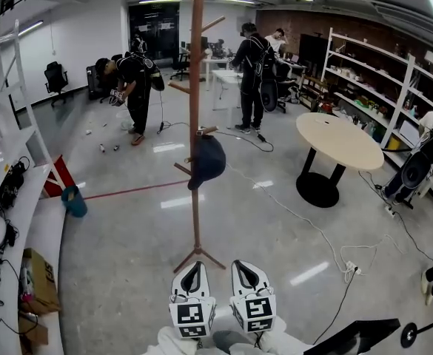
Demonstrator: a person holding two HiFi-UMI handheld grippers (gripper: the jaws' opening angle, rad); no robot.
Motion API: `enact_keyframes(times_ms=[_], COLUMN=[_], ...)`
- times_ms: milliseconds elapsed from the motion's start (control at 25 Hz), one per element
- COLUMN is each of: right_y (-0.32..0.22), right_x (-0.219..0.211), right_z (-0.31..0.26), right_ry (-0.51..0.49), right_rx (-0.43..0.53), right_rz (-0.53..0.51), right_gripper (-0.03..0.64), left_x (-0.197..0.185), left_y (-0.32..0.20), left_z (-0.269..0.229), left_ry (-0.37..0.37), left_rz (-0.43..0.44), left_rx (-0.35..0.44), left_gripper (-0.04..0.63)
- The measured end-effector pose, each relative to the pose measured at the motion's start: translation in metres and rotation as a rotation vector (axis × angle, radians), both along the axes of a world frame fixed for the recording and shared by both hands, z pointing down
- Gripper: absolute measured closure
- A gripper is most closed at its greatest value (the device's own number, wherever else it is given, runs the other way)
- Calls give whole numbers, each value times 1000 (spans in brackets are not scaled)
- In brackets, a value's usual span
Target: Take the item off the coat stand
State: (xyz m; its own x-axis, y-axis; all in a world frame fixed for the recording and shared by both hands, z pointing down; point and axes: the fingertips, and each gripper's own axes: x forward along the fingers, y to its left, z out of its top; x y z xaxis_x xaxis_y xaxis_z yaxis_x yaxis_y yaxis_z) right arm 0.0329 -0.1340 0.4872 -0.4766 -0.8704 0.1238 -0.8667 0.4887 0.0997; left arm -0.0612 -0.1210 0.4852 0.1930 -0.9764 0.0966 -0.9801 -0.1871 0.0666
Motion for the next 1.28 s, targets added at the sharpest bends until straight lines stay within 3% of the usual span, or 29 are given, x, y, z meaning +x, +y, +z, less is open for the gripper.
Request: enact_keyframes(times_ms=[760, 1280], right_y=[-74, -161], right_x=[-7, -12], right_z=[8, -14], right_ry=[-46, -55], right_rx=[-15, 46], right_rz=[-14, -19], right_gripper=[607, 606], left_x=[-16, -20], left_y=[-66, -143], left_z=[12, -1], left_ry=[-2, -2], left_rz=[-16, -53], left_rx=[-14, -8], left_gripper=[595, 595])
